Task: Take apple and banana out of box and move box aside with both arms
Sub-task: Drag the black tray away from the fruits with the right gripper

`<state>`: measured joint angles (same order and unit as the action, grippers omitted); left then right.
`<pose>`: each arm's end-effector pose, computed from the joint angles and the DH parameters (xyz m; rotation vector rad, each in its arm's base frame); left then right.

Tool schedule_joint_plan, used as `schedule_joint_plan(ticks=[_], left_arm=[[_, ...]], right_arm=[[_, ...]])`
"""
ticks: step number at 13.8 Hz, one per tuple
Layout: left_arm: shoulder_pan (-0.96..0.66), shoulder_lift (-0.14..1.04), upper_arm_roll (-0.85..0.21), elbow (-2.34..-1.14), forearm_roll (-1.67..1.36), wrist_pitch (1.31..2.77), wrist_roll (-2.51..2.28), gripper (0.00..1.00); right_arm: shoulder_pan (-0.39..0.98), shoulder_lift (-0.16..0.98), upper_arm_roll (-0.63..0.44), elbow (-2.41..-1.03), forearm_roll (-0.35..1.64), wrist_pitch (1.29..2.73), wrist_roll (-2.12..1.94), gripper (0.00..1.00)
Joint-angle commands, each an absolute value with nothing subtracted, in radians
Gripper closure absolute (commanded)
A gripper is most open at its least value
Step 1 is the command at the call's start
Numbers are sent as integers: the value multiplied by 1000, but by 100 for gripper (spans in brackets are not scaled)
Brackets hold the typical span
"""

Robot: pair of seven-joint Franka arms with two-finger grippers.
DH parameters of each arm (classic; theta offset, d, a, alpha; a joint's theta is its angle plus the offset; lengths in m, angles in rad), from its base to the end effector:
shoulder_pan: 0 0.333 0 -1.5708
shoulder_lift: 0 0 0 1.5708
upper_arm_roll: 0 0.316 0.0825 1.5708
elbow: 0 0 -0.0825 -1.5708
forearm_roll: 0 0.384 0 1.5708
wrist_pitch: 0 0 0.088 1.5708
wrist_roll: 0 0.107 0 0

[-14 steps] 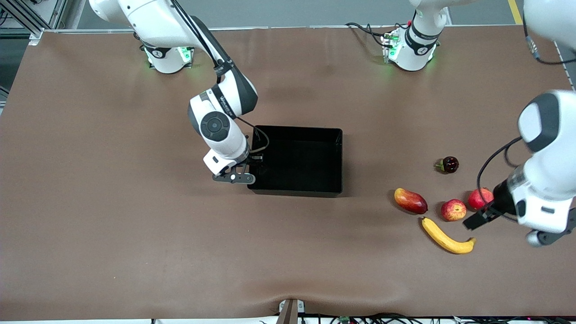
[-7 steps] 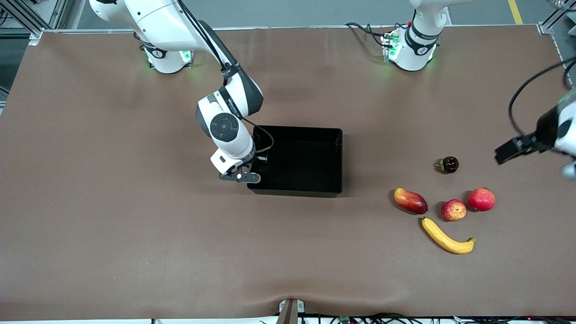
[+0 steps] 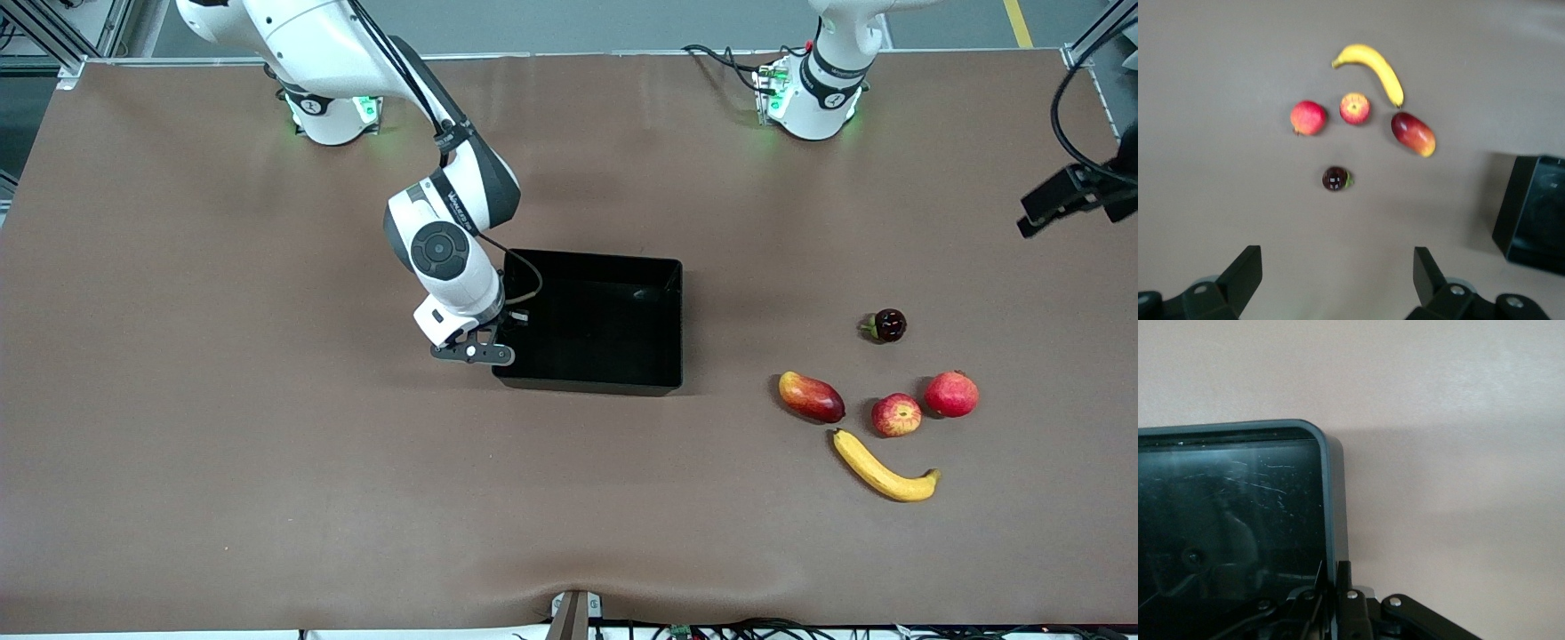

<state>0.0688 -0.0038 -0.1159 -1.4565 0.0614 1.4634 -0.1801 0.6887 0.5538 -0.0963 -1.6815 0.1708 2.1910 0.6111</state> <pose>0.5418 -0.0186 0.6706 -3.0741 -0.2154 -0.0271 0.5511 0.3865 0.2773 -3.0863 0.1663 0.1264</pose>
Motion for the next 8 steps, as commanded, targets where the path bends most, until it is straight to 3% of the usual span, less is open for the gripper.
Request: schedule_joint_plan(ticks=[1,8], left_arm=[[-3,-52,-51,-1511,43,1443,-189,0],[-5,-120,-37,-1615,43,1482,-175,0]], right_arm=[[632,497,-97,-1631,179,2027,618,100],[453,388,-97,-1657,179,1867,467,100]])
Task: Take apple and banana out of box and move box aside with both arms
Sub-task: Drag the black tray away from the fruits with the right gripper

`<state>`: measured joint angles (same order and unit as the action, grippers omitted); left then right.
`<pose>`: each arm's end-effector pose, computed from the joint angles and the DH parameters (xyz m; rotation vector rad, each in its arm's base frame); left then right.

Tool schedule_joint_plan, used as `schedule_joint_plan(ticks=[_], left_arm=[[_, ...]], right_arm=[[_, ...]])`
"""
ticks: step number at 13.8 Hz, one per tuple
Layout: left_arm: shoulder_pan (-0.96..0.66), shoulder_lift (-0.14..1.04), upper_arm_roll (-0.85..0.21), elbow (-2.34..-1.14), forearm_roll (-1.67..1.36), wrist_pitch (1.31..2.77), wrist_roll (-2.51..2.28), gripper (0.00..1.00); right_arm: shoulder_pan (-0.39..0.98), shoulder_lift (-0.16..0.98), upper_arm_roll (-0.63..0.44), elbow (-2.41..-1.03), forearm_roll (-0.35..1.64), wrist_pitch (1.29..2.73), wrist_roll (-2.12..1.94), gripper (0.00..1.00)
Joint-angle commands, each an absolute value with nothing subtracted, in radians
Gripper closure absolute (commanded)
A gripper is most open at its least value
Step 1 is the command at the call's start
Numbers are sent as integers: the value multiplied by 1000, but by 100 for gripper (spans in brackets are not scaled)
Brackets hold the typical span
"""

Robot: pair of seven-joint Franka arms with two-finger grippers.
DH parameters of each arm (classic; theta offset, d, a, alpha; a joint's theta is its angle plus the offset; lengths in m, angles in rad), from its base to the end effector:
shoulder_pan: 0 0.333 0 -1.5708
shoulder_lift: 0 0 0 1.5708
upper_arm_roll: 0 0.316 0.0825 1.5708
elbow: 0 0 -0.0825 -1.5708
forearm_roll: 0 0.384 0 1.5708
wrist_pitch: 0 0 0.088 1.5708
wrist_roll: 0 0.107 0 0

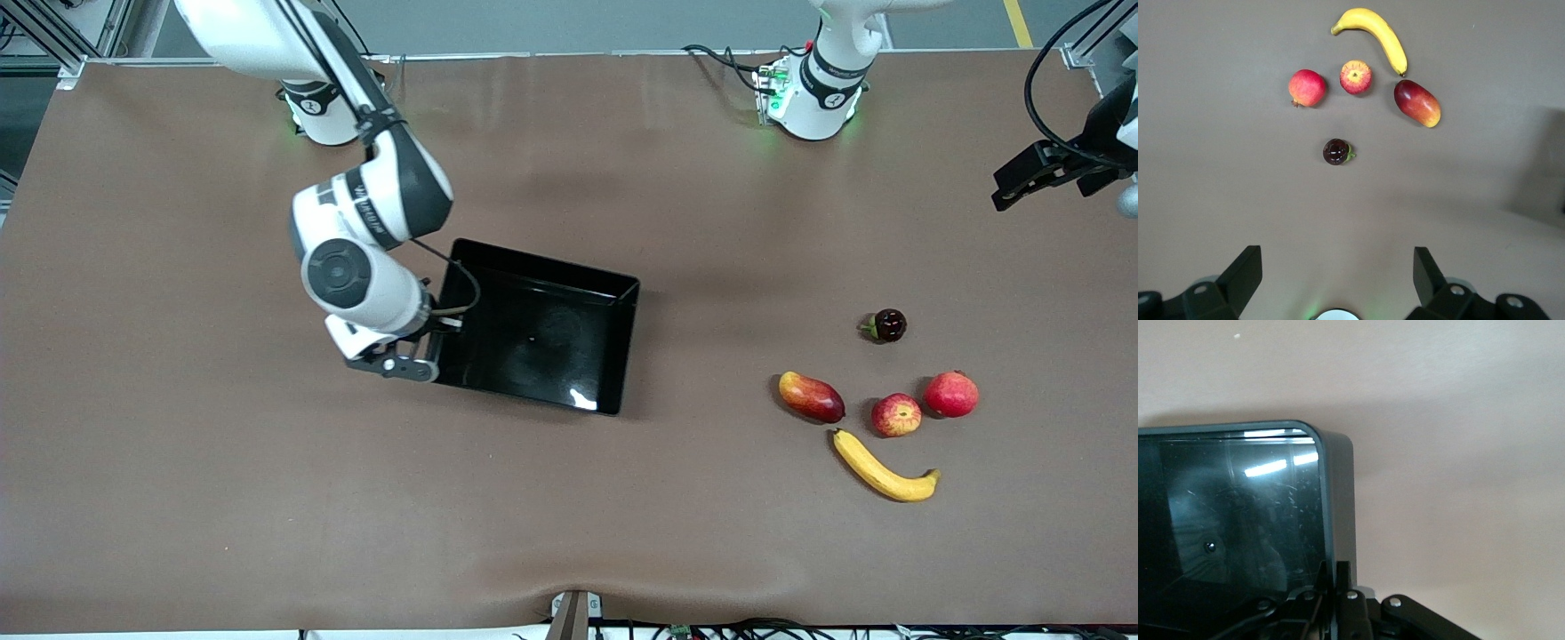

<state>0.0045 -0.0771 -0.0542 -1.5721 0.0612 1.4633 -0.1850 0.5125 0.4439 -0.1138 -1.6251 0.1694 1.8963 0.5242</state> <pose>0.5188 -0.0200 0.6562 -3.0653 -0.2167 0.0368 0.5961 0.2734 0.3533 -3.0930 0.2894 0.3087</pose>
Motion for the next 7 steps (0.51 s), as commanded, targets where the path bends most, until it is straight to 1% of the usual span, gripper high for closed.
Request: schedule_joint_plan(ticks=[1,5,7], left_arm=[[-3,-121,-37,-1612,43,1474,-170,0],[-5,-117,-52,-1579,23,1428,-170,0],[-3,-117,-74,-1580,6,1427,-169,0]], right_arm=[[419,374,-97,-1664,178,1853,447,100],[283,316,-98,-1741,178,1833,267,100],[220,307,-98,-1759,176,1822,186,100]])
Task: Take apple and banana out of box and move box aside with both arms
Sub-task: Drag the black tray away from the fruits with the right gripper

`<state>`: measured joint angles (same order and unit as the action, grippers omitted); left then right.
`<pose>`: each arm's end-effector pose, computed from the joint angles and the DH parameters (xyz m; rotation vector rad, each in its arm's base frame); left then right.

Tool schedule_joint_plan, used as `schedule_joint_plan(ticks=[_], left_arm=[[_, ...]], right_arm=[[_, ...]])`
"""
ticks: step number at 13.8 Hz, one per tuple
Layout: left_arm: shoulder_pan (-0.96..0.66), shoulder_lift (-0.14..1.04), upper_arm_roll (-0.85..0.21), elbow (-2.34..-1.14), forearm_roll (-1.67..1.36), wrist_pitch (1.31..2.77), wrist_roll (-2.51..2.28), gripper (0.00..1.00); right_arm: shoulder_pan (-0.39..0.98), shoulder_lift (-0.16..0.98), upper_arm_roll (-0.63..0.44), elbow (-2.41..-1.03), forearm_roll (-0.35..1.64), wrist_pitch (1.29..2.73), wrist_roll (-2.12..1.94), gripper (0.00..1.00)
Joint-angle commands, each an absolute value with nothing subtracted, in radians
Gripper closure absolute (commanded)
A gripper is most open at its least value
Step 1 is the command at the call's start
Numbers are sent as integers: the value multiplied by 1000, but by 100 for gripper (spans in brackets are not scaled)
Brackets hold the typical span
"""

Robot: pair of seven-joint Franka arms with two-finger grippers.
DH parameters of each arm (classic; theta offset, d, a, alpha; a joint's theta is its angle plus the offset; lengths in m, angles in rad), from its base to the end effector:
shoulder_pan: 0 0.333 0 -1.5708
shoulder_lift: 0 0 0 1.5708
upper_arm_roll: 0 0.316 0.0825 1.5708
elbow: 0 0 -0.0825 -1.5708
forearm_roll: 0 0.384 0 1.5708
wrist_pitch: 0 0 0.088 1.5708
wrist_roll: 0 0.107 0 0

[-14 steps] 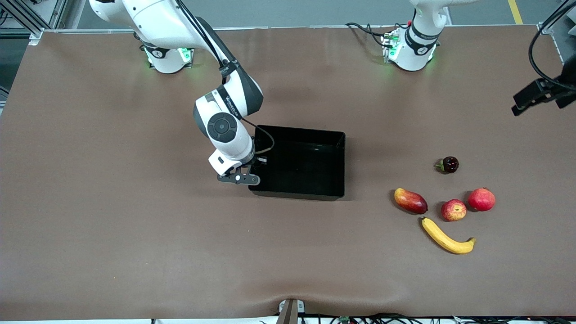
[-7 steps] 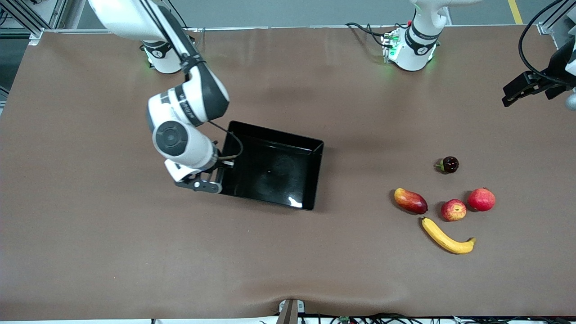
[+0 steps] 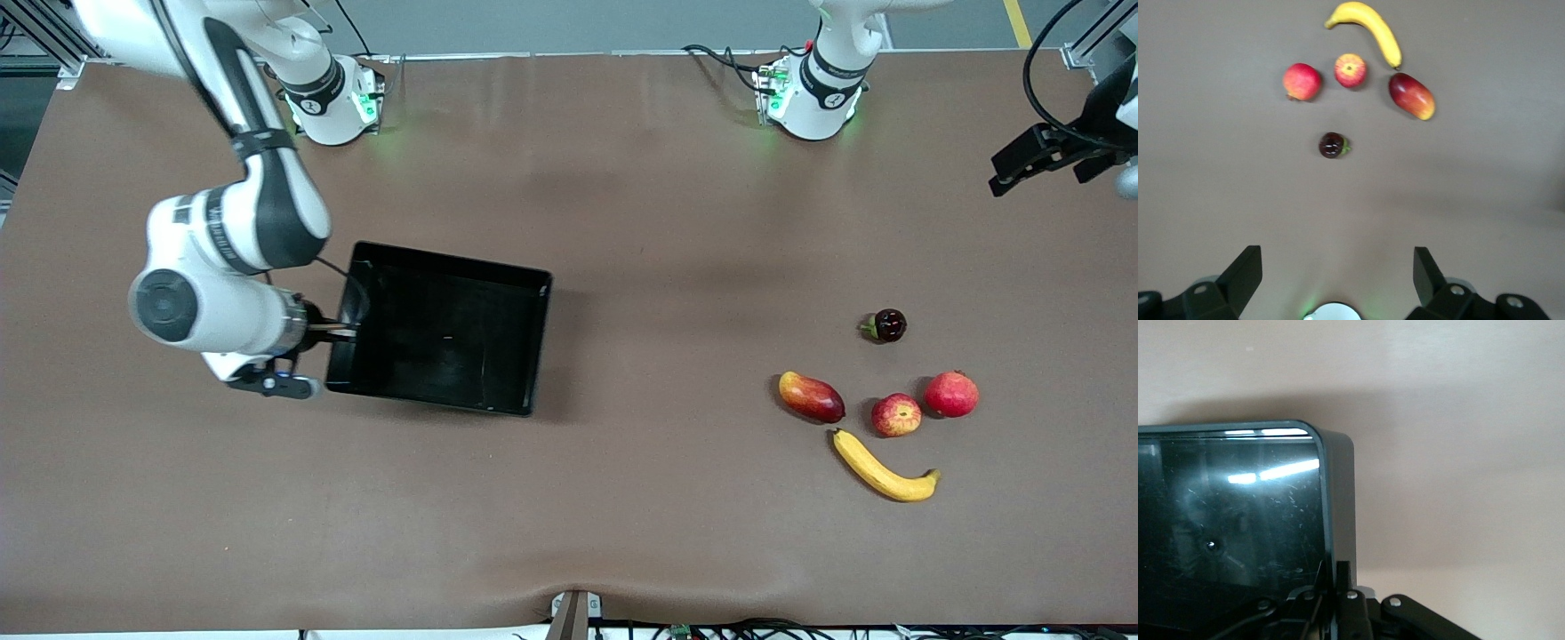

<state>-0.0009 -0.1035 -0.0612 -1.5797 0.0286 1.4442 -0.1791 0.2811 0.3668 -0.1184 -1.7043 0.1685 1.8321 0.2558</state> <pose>0.5076 -0.0301 0.6644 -3.0973 -0.1870 0.0431 0.6159 0.1211 0.3637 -3.0456 0.2338 0.3894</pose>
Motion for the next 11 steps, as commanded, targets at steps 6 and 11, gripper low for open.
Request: schedule_joint_plan(ticks=[6,11], left_arm=[[-5,-110,-110,-1580,5,1425,-170,0],[6,-109,-109,-1577,6,1425,-172,0]], right_arm=[[-3,311,-100,-1787,166,1827,-76,100],[-173,351,-101,-1789,161,1870,-239,100]])
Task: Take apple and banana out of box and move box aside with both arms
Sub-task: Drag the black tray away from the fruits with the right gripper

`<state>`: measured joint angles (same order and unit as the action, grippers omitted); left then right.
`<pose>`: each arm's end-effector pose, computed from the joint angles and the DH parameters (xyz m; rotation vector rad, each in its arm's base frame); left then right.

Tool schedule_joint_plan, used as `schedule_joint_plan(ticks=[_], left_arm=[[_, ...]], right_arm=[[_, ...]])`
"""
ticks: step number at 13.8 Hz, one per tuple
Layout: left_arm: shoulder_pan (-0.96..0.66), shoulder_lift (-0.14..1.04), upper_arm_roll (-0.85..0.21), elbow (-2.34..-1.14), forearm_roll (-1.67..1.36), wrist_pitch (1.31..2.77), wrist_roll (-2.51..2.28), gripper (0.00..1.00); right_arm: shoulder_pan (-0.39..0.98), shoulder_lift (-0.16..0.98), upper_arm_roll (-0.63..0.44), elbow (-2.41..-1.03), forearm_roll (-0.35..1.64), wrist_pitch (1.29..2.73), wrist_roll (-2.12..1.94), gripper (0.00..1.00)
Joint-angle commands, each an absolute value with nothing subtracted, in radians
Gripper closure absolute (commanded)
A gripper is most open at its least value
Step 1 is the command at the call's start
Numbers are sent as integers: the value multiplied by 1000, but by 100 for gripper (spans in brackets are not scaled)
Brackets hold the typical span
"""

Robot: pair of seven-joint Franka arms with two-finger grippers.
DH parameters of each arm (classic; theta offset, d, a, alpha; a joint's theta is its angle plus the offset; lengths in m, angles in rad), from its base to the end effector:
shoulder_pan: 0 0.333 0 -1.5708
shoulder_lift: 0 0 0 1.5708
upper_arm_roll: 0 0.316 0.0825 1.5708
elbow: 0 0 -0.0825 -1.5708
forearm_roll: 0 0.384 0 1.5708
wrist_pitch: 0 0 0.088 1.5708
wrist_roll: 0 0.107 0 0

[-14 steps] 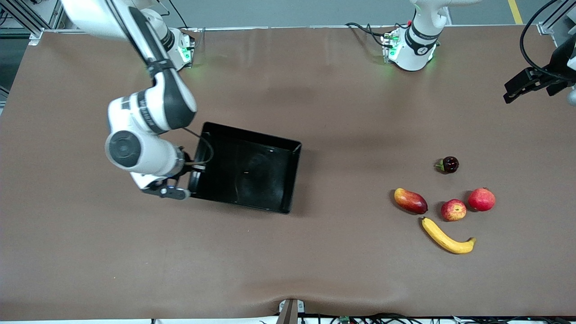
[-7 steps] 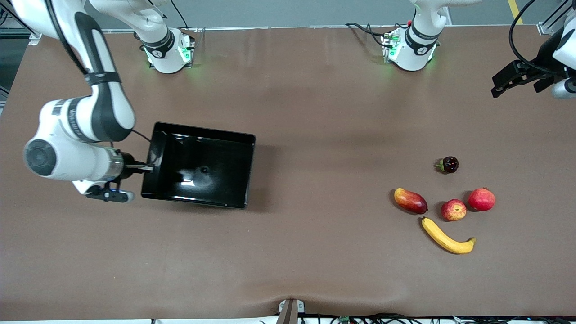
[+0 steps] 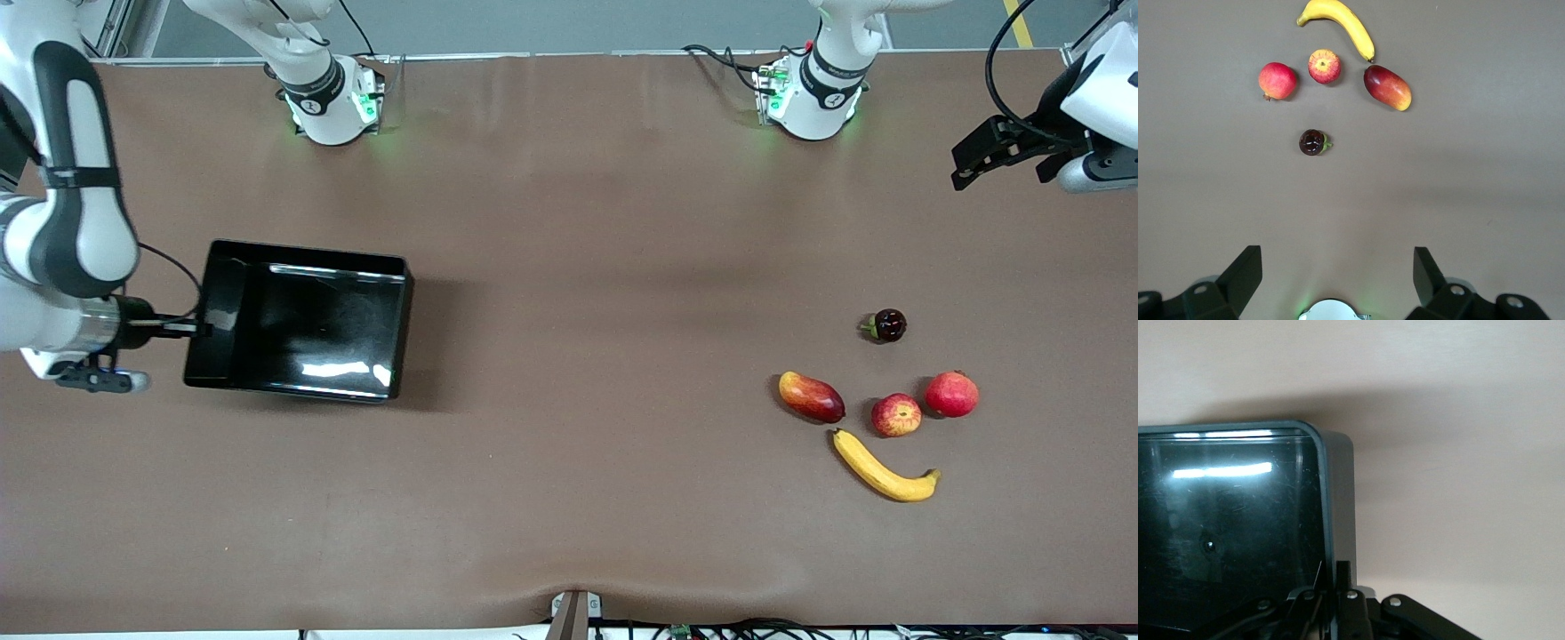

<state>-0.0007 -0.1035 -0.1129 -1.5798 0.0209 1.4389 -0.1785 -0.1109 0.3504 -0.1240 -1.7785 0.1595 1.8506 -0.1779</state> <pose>0.5047 -0.0587 0.6637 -3.1018 -0.1056 0.0511 0.5983 -0.1252 0.3429 -2.9568 0.1787 0.3686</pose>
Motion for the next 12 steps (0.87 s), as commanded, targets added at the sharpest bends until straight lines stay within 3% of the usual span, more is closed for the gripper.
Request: schedule_joint_plan(ticks=[1,12], left_arm=[[6,-109,-106,-1577,8,1425,-173,0],[6,-67,-106,-1548,21,1413,-178,0]], right_arm=[[-205,376,-100,-1789,161,1890,-270,100],[-314,509,-98,-1804,167,2052,-422,100]])
